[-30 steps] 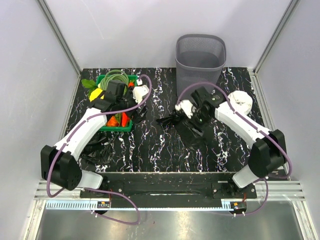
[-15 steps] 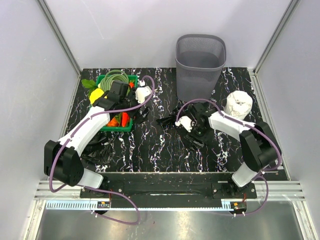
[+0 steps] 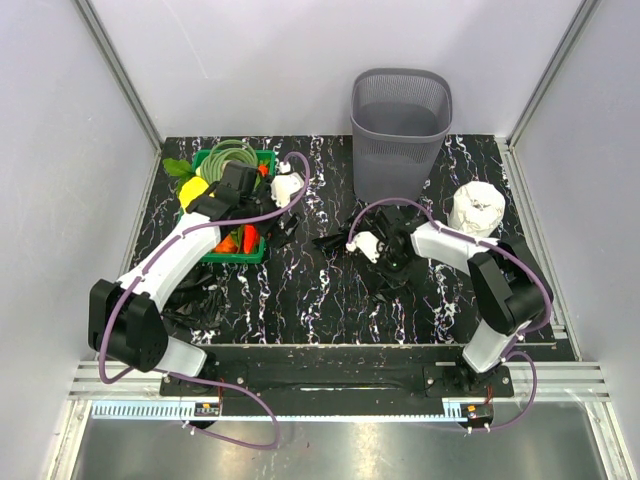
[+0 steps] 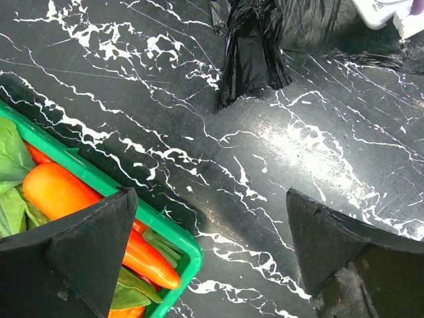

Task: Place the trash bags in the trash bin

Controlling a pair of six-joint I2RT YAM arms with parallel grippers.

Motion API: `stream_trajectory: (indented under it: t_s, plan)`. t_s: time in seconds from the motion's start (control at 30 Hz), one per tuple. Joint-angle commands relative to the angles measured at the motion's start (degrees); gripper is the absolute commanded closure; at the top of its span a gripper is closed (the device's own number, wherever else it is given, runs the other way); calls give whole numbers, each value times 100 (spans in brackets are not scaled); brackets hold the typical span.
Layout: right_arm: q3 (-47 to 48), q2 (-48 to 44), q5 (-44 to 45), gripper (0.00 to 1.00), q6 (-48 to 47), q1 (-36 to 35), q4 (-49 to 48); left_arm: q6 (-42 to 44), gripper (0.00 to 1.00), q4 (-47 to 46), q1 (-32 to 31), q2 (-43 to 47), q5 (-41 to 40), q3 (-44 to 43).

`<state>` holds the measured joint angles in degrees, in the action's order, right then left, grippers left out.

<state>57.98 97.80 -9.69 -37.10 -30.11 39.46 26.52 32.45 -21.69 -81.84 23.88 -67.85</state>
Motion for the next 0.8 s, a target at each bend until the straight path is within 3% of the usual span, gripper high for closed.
stream_trajectory:
  t_s: [0.0,0.07,0.23,0.37,0.4,0.47,0.6,0.77]
  plan:
    - [117,213,-296,92,211,-74,-45,-7,1,-282,-19,37,195,114]
    - [353,187,-471,100,404,-74,139,-59,1,-414,-71,81,406,220]
    - [1118,178,-1086,100,835,-65,667,46,1,-502,-616,28,302,290]
    - [1181,64,-1456,100,959,-83,896,-15,1,-634,-854,-33,231,369]
    - [1085,12,-1369,94,968,-118,879,-33,1,-660,-854,-33,214,396]
    - [831,-103,-1080,65,994,-223,756,-33,1,-704,-854,2,144,466]
    - [347,-279,-780,45,1135,-513,335,-24,1,-731,-854,28,-67,545]
    - [170,-130,-446,43,1153,-768,71,-24,1,-740,-845,63,-190,563]
